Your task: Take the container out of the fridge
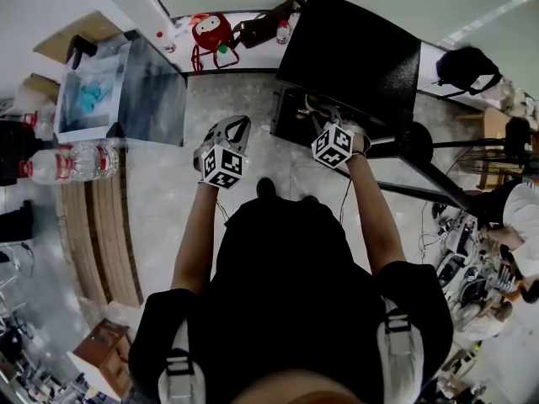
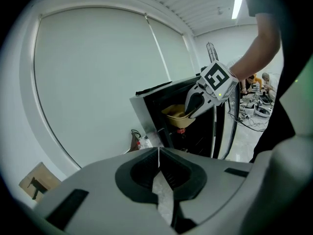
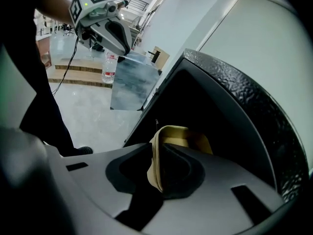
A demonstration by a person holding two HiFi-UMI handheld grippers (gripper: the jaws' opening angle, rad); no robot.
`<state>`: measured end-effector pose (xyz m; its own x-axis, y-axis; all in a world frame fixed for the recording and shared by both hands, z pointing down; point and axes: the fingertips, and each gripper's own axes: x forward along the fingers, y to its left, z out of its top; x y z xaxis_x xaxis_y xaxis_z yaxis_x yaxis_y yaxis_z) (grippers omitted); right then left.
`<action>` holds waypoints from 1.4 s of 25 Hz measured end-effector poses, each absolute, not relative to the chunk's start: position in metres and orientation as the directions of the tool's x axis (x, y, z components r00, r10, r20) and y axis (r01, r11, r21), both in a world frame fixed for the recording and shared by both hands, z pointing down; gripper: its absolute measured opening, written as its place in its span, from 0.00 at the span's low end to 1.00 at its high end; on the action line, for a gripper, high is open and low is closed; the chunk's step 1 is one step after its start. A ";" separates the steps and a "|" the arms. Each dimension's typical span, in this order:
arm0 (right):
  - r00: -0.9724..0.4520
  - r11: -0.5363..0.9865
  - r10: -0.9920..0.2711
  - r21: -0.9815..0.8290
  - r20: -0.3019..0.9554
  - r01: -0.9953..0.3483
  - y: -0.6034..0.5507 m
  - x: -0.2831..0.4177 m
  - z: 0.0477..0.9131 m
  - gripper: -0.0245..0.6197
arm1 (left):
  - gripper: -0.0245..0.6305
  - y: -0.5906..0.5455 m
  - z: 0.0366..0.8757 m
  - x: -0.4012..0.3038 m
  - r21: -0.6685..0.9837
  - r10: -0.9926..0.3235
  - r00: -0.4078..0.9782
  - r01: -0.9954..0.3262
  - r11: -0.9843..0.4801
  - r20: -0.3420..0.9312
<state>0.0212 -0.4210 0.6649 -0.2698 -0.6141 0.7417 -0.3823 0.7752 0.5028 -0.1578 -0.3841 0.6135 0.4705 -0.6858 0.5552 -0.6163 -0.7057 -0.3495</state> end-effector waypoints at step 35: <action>-0.335 0.822 -0.564 0.477 0.754 -0.310 -0.391 0.029 0.670 0.08 | 0.08 -0.344 0.614 -0.141 -0.362 -0.707 0.428 -0.641 -0.677 0.564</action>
<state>0.0290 -0.3906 0.6699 -0.3350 -0.5645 0.7544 -0.3102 0.8221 0.4774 -0.1410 -0.3438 0.6136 0.4277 -0.7067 0.5635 -0.6410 -0.6767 -0.3621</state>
